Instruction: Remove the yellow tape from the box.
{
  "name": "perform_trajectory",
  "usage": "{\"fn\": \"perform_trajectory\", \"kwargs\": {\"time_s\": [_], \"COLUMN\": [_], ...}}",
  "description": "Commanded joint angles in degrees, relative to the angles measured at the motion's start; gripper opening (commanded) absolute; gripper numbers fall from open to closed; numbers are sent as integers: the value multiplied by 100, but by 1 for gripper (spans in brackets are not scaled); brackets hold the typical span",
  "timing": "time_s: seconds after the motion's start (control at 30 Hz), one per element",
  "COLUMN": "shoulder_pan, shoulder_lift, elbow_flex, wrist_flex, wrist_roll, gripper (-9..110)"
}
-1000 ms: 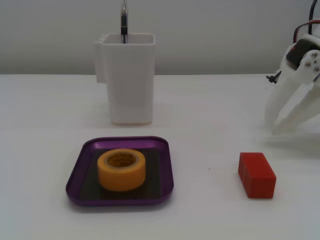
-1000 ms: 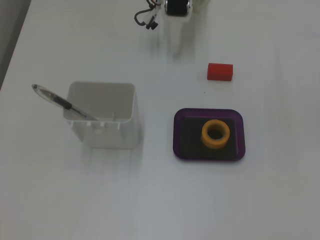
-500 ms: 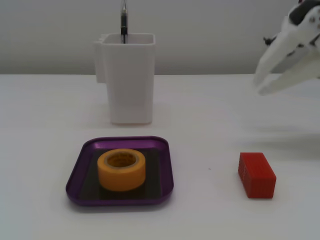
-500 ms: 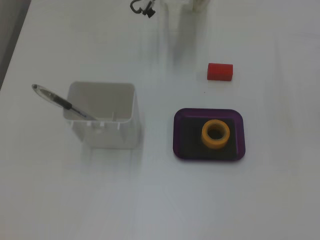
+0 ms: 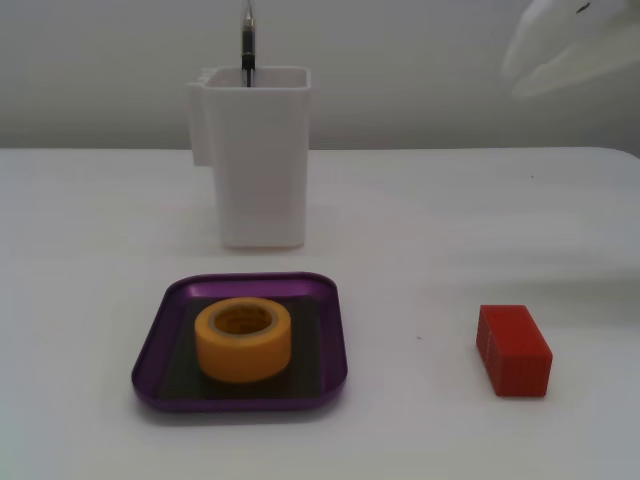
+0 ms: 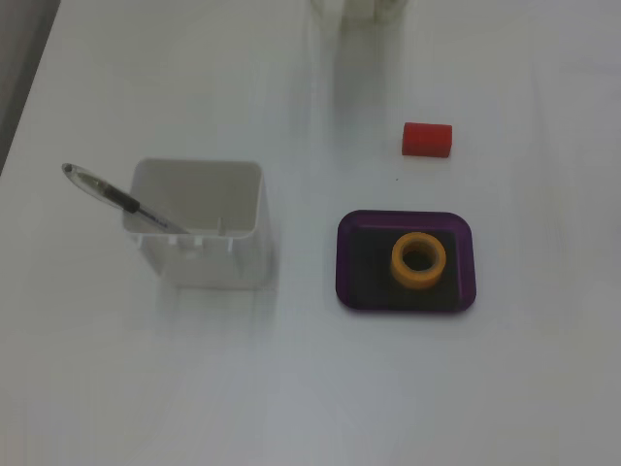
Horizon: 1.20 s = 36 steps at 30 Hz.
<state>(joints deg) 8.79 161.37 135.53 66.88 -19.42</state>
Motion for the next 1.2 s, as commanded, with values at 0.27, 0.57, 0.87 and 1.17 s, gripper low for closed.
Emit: {"fn": "perform_trajectory", "kwargs": {"time_s": [0.27,0.57,0.87,1.17], "shoulder_pan": [-1222,-1406,-1406,-1406], "shoulder_lift": [-3366,-5142,-6601,-7708], "elbow_flex": [-2443,-3718,-4983,-6047], "wrist_flex": [615,545,589,606], "wrist_roll": [0,0,0,-9], "gripper": [10,10,10,13]}}
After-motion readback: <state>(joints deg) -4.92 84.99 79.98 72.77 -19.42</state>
